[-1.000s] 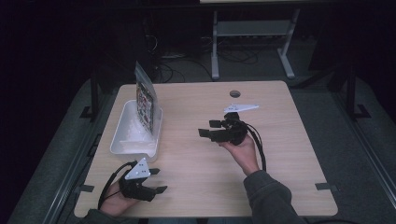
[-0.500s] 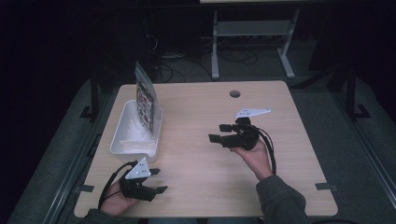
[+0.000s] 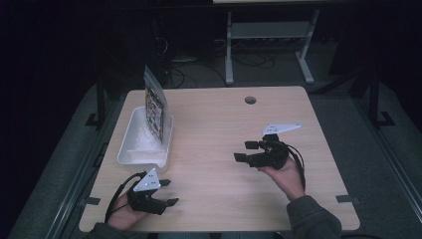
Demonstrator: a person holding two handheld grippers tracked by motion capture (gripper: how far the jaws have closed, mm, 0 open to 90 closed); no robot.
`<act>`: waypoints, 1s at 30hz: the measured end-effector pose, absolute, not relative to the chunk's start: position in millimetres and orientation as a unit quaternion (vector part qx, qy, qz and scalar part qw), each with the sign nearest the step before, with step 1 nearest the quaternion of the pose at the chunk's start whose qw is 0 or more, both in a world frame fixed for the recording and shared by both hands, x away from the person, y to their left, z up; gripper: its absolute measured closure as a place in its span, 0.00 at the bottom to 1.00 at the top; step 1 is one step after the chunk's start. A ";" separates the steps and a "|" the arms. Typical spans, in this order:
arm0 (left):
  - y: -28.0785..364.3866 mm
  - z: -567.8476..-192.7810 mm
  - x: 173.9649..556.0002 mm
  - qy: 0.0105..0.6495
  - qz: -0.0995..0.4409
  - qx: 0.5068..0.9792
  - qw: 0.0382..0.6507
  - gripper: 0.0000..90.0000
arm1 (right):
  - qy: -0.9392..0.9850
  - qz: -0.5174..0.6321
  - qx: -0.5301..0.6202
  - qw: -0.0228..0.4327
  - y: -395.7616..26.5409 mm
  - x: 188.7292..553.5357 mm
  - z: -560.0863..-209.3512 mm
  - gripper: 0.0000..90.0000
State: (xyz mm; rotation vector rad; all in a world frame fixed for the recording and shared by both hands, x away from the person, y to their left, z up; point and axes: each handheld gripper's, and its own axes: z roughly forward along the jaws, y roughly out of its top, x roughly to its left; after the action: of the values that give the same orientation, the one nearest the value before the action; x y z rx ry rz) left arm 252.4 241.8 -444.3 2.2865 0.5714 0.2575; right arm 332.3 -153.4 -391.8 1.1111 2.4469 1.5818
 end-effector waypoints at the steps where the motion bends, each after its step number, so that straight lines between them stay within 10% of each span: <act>1: 241.6 -444.5 252.5 0.227 0.101 0.892 0.377 0.34 | 0.784 0.508 0.356 0.013 -156.0 330.6 -392.4 0.29; 30: 241.3 -444.9 253.0 0.229 0.098 0.893 0.376 0.34 | 0.773 0.495 0.398 -0.014 -216.5 284.8 -442.7 0.26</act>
State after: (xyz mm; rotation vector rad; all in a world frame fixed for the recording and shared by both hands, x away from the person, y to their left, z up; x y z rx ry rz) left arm 253.0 241.3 -444.9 2.2831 0.5847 0.2498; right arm 284.8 -216.5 -442.7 1.2601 2.4490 1.5681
